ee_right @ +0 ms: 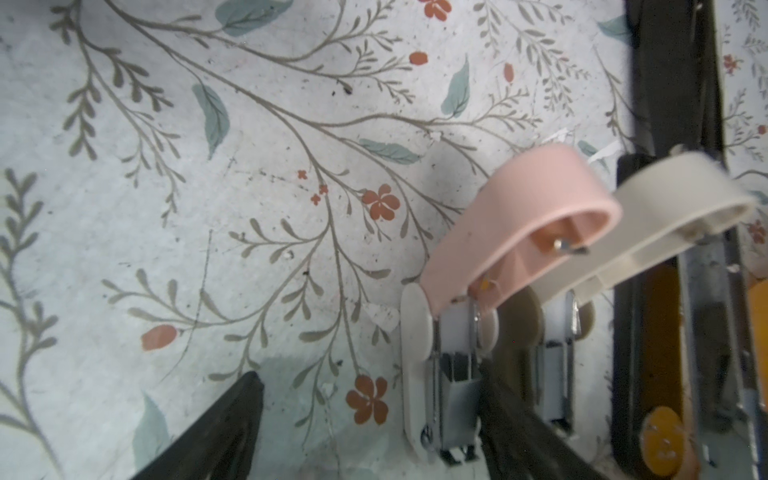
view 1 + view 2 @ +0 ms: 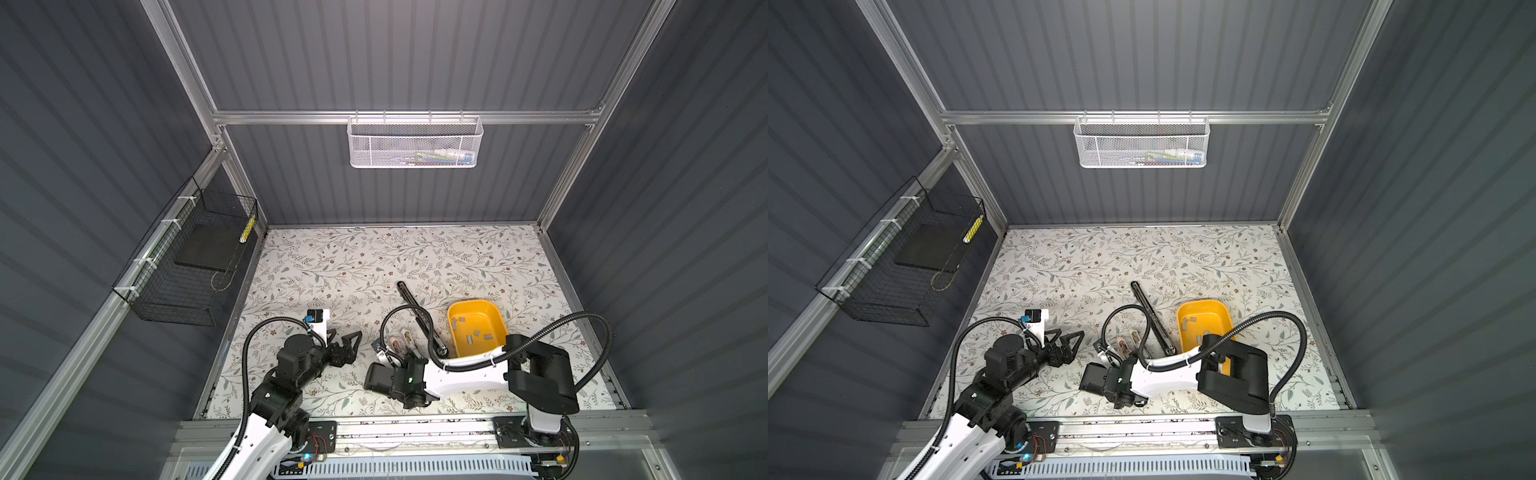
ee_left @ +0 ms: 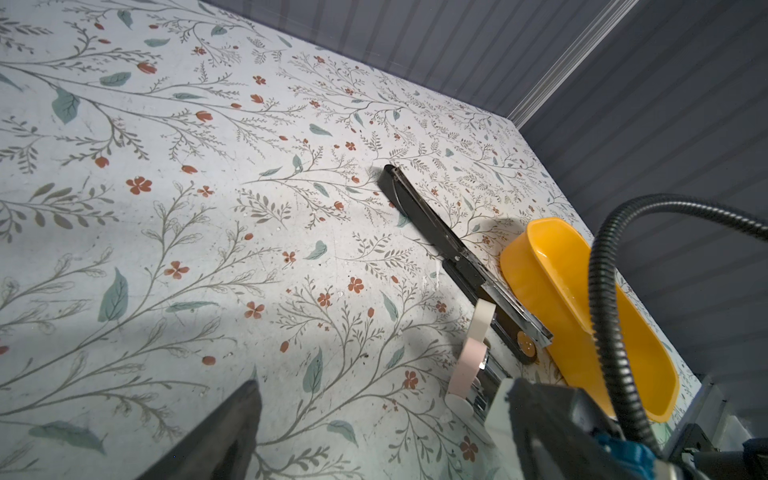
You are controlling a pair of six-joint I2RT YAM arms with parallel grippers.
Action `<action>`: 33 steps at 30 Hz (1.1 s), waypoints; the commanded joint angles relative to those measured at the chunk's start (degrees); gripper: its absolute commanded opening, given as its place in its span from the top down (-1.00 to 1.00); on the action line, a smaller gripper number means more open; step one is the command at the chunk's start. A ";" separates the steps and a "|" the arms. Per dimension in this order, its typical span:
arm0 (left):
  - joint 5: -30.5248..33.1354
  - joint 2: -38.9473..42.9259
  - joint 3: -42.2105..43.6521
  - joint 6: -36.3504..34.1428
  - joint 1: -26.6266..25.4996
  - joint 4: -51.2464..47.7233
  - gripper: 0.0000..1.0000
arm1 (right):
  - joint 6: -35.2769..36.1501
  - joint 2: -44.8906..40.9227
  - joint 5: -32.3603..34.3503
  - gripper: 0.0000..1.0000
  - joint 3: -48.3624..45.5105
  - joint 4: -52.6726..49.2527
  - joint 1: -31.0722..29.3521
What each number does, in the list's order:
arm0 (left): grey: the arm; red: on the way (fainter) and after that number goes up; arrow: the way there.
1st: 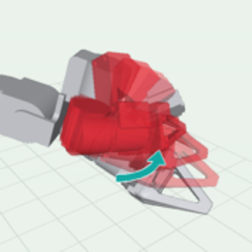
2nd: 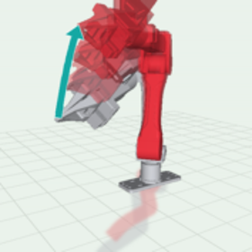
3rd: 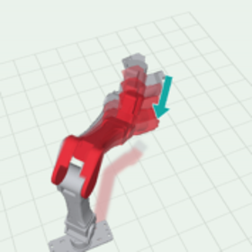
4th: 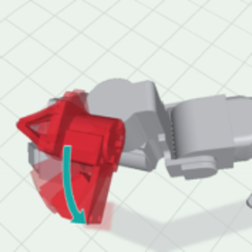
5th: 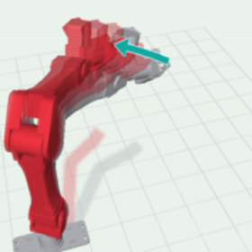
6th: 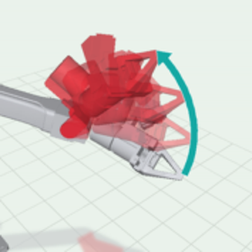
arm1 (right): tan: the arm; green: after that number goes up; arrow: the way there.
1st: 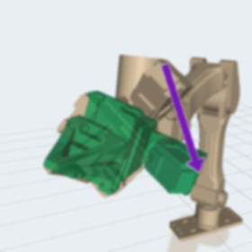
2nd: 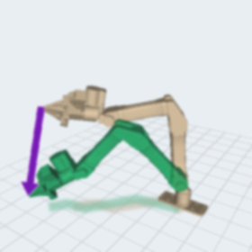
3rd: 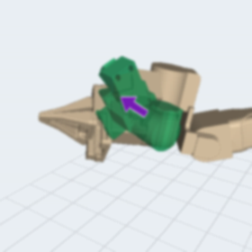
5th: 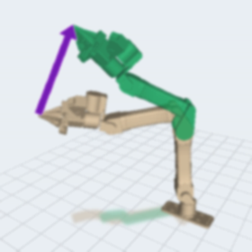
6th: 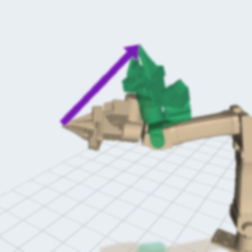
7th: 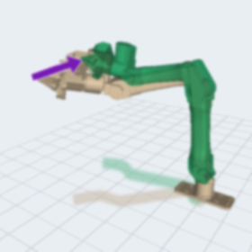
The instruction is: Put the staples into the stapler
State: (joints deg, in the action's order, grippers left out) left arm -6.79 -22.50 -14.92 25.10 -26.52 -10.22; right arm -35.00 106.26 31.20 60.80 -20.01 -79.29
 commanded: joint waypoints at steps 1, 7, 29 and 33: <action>-3.08 0.53 -0.20 0.65 0.03 1.96 -0.82 | -0.17 -1.26 -3.58 -0.63 -4.10 3.63 -0.43; -9.37 -9.90 -2.45 2.03 -0.06 6.20 -0.67 | -0.38 -6.66 -7.40 -0.57 -10.60 13.12 -0.45; 10.02 -14.36 -10.12 1.45 -11.80 -7.87 -0.69 | -3.62 -23.81 -9.57 0.00 -23.01 22.56 5.13; 11.44 -15.58 -11.28 0.26 -11.80 -9.78 -0.71 | -3.56 -21.33 -10.87 0.09 -20.98 21.86 7.73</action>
State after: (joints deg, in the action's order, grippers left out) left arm 1.21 -37.54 -24.67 27.33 -37.95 -14.94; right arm -38.13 83.02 21.02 38.70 3.20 -72.40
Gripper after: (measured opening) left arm 0.850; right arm 0.458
